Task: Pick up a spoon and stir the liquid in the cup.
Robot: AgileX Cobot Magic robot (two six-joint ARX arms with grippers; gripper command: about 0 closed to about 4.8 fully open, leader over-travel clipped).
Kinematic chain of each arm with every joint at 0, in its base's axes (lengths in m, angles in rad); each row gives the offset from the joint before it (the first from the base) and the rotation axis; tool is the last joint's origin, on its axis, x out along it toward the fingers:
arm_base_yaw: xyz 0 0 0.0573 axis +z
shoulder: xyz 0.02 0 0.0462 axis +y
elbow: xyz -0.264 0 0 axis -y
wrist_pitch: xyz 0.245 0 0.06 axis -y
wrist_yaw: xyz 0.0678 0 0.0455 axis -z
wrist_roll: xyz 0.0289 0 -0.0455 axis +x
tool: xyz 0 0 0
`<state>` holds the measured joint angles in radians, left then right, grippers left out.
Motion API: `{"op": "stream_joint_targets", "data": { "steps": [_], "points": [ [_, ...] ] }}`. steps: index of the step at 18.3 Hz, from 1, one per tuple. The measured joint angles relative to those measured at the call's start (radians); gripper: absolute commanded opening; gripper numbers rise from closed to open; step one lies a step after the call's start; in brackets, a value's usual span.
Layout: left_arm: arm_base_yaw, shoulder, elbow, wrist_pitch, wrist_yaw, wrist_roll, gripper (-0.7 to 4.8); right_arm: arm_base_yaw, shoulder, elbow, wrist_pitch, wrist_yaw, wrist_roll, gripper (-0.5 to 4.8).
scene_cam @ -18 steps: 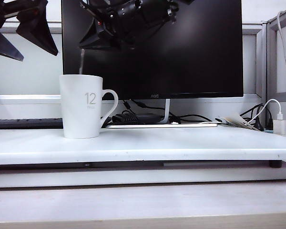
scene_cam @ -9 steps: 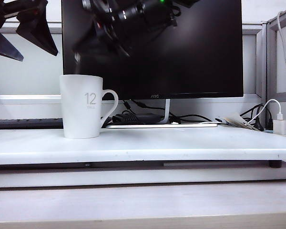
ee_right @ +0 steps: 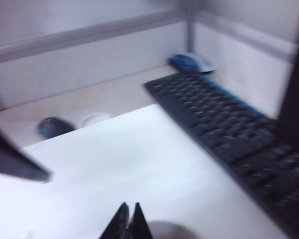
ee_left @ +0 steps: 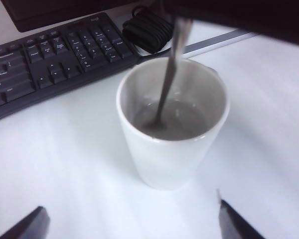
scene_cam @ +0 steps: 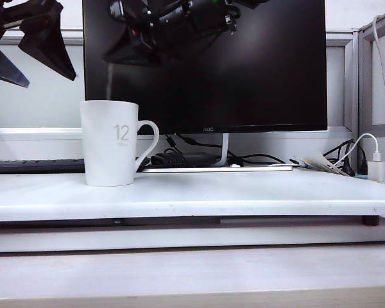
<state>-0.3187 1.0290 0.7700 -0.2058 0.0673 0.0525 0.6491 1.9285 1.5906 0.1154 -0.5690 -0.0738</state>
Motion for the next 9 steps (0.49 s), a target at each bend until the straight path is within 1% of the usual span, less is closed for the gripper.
{"op": "stream_joint_targets", "data": {
  "steps": [2,4,6,8,9],
  "points": [
    [0.0,0.0,0.0,0.0,0.0,0.0,4.79,0.0,0.0,0.0,-0.054,-0.029,-0.002,-0.01],
    [0.0,0.0,0.0,0.0,0.0,0.0,4.79,-0.006,0.0,0.0,-0.132,-0.024,-0.021,-0.01],
    [0.0,0.0,0.0,0.0,0.0,0.0,4.79,-0.01,0.0,0.0,-0.178,0.091,-0.06,-0.01],
    [0.0,0.0,0.0,0.0,0.0,0.0,4.79,-0.012,0.0,0.0,-0.152,0.154,-0.074,-0.01],
    [0.0,0.0,0.0,0.0,0.0,0.0,4.79,-0.012,0.001,0.0,-0.113,0.156,-0.075,-0.01]
  ]
}}
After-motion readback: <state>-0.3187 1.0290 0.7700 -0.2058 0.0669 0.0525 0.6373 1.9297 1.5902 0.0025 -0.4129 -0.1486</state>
